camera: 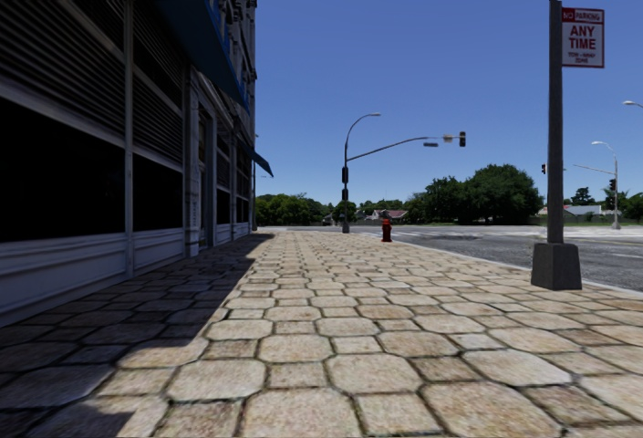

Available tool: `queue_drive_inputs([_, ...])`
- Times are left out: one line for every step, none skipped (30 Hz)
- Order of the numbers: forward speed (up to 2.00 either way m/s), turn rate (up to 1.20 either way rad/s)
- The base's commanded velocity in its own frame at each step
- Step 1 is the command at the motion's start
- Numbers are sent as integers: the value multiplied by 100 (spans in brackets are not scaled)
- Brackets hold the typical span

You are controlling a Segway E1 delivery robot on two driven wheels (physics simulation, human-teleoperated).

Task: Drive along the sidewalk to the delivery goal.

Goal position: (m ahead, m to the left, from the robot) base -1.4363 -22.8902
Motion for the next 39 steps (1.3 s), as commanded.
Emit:
queue_drive_inputs([200,0])
queue_drive_inputs([200,0])
queue_drive_inputs([200,0])
queue_drive_inputs([200,0])
queue_drive_inputs([200,0])
queue_drive_inputs([200,0])
queue_drive_inputs([200,0])
queue_drive_inputs([200,0])
queue_drive_inputs([200,1])
queue_drive_inputs([200,10])
queue_drive_inputs([200,10])
queue_drive_inputs([200,16])
queue_drive_inputs([200,17])
queue_drive_inputs([200,18])
queue_drive_inputs([200,20])
queue_drive_inputs([200,20])
queue_drive_inputs([200,22])
queue_drive_inputs([200,23])
queue_drive_inputs([200,25])
queue_drive_inputs([200,25])
queue_drive_inputs([200,26])
queue_drive_inputs([200,27])
queue_drive_inputs([200,27])
queue_drive_inputs([200,25])
queue_drive_inputs([200,25])
queue_drive_inputs([200,19])
queue_drive_inputs([200,0])
queue_drive_inputs([200,0])
queue_drive_inputs([200,0])
queue_drive_inputs([200,0])
queue_drive_inputs([200,0])
queue_drive_inputs([200,0])
queue_drive_inputs([200,0])
queue_drive_inputs([200,0])
queue_drive_inputs([200,0])
queue_drive_inputs([200,0])
queue_drive_inputs([200,0])
queue_drive_inputs([200,0])
queue_drive_inputs([200,0])
